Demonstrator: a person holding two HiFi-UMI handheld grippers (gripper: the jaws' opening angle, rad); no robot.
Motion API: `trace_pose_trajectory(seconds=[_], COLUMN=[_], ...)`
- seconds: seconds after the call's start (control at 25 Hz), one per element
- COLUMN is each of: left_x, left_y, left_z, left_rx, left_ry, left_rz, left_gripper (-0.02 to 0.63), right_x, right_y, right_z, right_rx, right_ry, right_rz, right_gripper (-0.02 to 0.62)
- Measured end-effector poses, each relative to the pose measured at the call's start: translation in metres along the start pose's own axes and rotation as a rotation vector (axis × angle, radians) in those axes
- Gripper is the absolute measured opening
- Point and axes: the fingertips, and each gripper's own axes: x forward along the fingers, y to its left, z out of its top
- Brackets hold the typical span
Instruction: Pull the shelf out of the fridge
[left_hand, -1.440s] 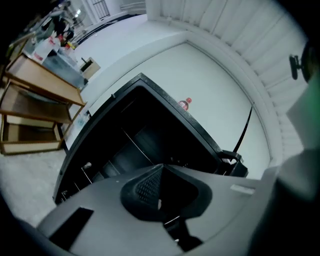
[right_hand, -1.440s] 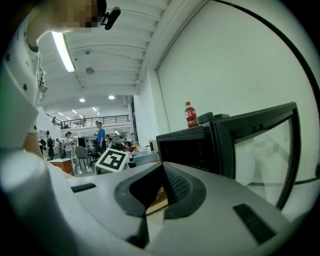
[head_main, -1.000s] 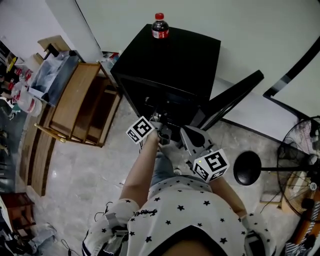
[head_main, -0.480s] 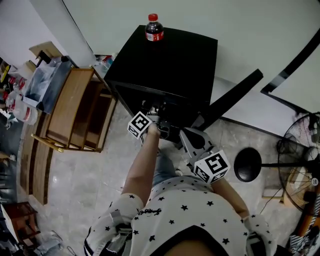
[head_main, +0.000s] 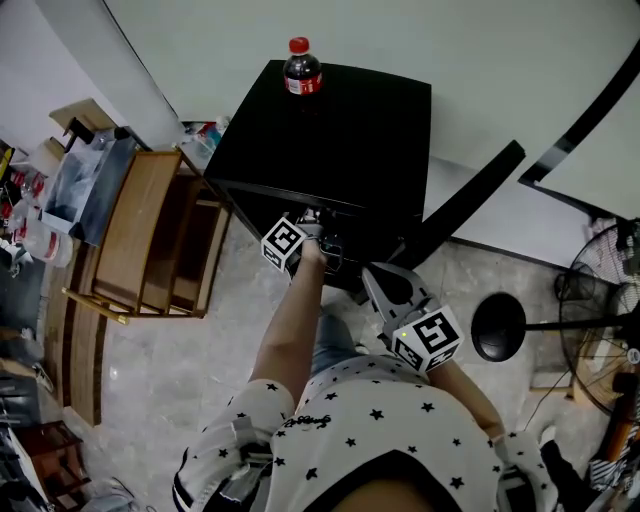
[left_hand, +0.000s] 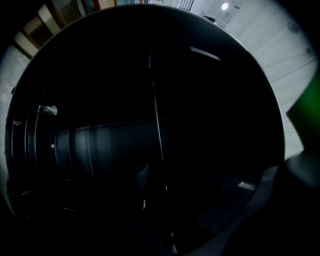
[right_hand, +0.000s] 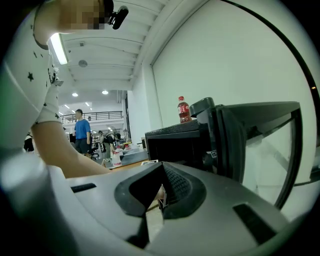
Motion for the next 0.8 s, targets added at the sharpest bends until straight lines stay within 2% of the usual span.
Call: trace_pose_trajectory(seconds=[0.2, 0.32, 0.6, 0.8], left_x=[0.0089, 0.0112, 0.0113, 0.0023], left_y=[0.0035, 0.0015, 0.0019, 0.0008], left_z=[0.0022, 0.0007, -0.0001, -0.0004], left_rx=[-0.013, 0.009, -0.03, -0.028], left_ry=[-0.003, 0.008, 0.011, 0.004], left_rz=[0.019, 0.03, 0.039, 0.032], left_gripper=[0.148, 0.056, 0.041, 0.04], right_x=[0.0009, 0.0006, 0.0016, 0.0], right_y=[0.0004, 0.0006, 0.0056, 0.0091], right_z=[-0.0031, -0.0045, -0.0051, -0.0053], right_rx=[-0.004, -0.005, -0.011, -0.015], right_ry=[0.011, 0.013, 0.017, 0.015], right_rz=[-0.002, -0.004, 0.012, 0.025], right_gripper=[-0.006, -0.006, -0.006, -0.006])
